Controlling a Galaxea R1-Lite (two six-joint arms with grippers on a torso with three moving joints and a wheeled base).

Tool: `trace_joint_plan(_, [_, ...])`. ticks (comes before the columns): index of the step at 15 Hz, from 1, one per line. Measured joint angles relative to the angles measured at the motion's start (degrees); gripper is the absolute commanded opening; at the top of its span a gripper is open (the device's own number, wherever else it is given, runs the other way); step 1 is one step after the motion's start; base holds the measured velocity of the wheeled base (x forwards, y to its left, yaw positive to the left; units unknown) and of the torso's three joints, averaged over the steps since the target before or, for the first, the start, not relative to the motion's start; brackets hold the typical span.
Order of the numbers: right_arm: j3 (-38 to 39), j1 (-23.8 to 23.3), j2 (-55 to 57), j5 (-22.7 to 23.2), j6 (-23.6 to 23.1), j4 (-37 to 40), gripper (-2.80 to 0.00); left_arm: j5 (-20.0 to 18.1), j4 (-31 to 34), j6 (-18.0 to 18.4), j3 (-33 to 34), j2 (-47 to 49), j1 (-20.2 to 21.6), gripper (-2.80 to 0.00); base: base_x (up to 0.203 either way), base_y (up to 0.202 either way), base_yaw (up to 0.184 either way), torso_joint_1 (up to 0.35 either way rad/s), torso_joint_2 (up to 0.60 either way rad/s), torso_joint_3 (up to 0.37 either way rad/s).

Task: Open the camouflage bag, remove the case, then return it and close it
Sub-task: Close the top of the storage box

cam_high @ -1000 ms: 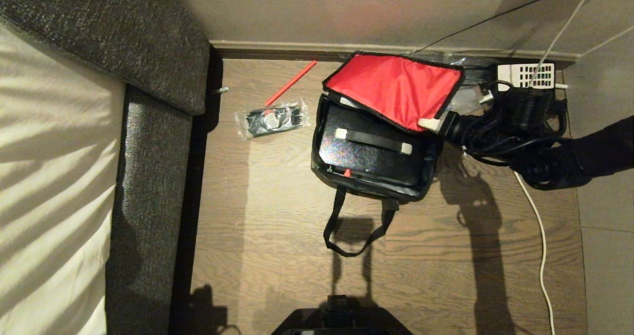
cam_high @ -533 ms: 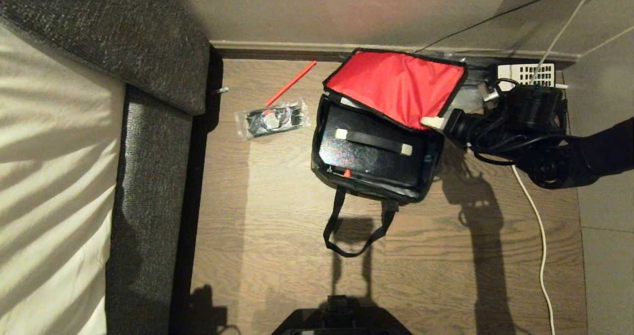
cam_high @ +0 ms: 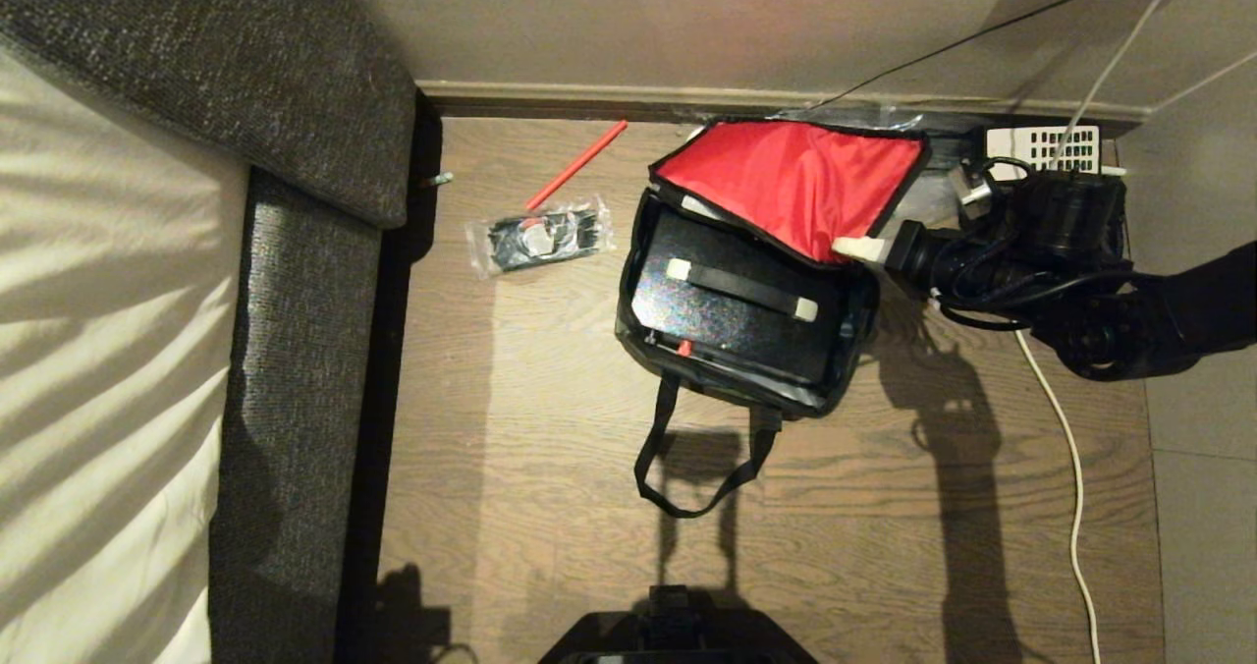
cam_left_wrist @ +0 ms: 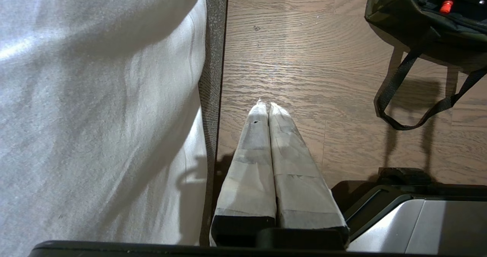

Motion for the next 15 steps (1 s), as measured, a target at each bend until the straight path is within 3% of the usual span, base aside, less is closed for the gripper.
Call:
trace_joint_plan(5, [-0.8, 0.0, 1.5, 1.6, 0.3, -5.5, -2.8, 0.0, 0.0, 0.0, 0.0, 0.0, 0.0, -2.8, 0.0, 0.0, 0.0, 0.0, 0.0, 0.0])
trace_joint_plan(8, [-2.1, 0.0, 2.3, 5.3, 0.6, -5.5, -2.8, 0.0, 0.0, 0.0, 0.0, 0.0, 0.0, -2.8, 0.0, 0.0, 0.0, 0.0, 0.0, 0.0])
trace_joint_plan(12, [-2.2, -0.6, 3.5, 6.1, 1.5, -6.0, -2.8, 0.0, 0.0, 0.0, 0.0, 0.0, 0.0, -2.8, 0.0, 0.0, 0.0, 0.0, 0.0, 0.0])
trace_joint_plan(15, [-2.0, -2.3, 3.8, 11.1, 3.8, -8.6, -2.8, 0.0, 0.0, 0.0, 0.0, 0.0, 0.0, -2.8, 0.0, 0.0, 0.0, 0.0, 0.0, 0.0])
